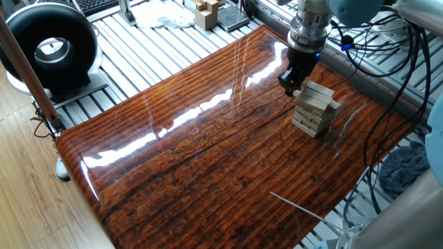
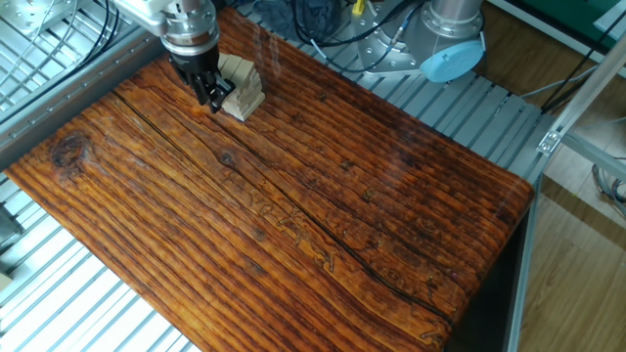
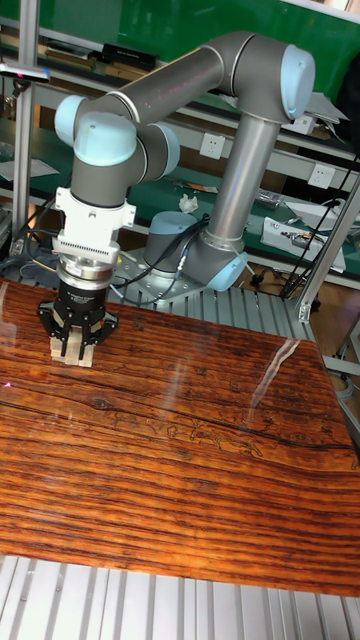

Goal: Play Jenga

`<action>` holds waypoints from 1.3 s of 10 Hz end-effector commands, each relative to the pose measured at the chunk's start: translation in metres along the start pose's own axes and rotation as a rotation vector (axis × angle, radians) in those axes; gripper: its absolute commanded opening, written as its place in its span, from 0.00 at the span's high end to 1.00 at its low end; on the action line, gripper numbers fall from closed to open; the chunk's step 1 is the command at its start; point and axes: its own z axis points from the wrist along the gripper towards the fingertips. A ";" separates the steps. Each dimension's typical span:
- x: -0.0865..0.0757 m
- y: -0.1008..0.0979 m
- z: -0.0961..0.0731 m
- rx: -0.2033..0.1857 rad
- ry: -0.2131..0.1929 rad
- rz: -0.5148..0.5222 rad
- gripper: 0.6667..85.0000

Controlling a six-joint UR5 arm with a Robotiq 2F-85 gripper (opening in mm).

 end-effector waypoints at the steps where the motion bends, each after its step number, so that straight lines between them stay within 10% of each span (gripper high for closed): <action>1: 0.001 0.002 0.000 -0.018 -0.006 0.004 0.99; 13: -0.003 0.002 0.000 -0.013 -0.016 -0.021 0.99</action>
